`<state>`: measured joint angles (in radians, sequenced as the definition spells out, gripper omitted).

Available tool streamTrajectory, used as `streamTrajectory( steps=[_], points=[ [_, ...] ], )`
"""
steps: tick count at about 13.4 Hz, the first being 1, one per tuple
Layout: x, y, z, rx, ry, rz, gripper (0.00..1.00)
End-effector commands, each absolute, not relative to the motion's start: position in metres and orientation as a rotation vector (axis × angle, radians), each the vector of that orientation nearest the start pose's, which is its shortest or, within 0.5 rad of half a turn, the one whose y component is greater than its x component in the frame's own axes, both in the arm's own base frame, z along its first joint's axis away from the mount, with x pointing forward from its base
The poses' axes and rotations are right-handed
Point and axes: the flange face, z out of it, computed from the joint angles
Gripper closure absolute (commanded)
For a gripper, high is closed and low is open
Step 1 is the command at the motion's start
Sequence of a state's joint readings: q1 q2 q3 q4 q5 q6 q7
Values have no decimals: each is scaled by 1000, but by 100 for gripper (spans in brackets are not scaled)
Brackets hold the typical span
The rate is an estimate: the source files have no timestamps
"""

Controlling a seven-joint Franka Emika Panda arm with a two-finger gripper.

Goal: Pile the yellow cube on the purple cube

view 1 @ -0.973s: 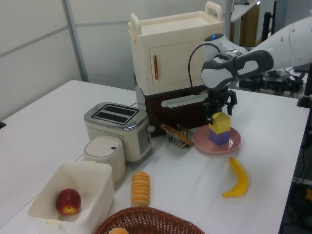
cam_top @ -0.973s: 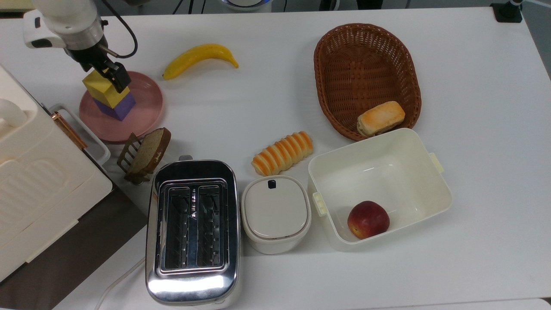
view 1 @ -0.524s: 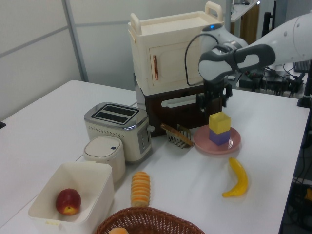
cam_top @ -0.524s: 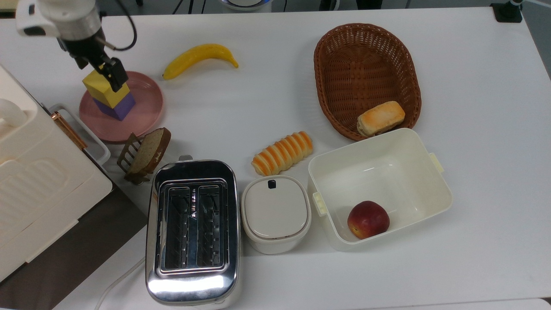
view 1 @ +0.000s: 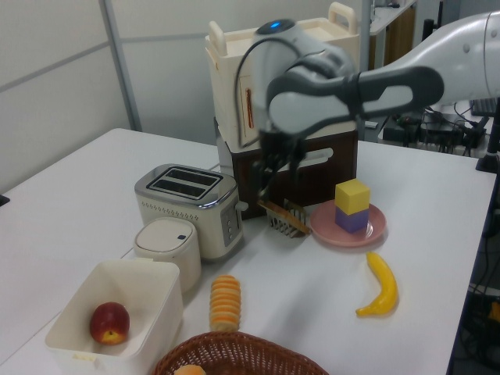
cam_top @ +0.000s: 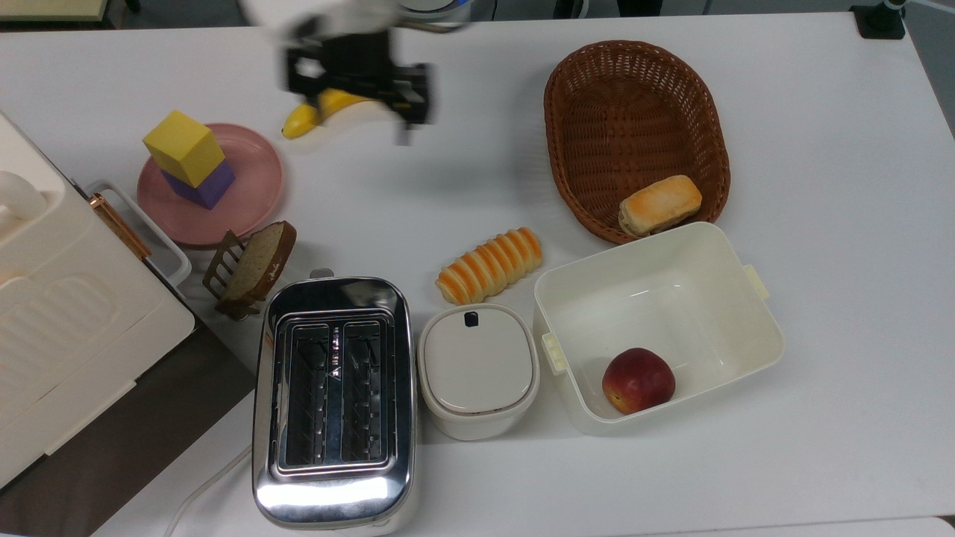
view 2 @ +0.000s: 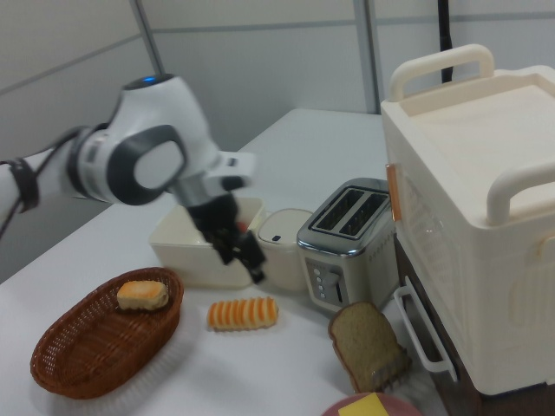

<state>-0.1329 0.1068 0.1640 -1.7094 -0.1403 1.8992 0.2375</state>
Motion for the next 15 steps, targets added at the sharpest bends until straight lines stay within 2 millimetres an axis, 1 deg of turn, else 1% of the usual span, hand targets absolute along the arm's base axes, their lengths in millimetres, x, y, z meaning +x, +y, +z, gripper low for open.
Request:
streamTrajectory(
  steps=[1,2,3,4,5,6,7,8,9,10,11,14,15],
  points=[
    [599,60,516,-3252,22,-103,0],
    [596,65,509,-3254,24,-75,0],
    [595,64,510,-3254,32,-74,0],
    [596,55,512,-3254,64,-80,0],
    [596,41,517,-3254,111,-92,0],
    [599,22,526,-3254,166,-119,0],
    [603,8,542,-3234,219,-166,0],
    [606,2,559,-3193,258,-204,0],
    [606,-5,572,-3168,287,-231,0],
    [604,-10,574,-3165,301,-196,0],
    [599,-11,576,-3169,301,-149,0],
    [599,-13,579,-3165,300,-153,0],
    [602,-14,583,-3163,302,-172,0]
  ],
)
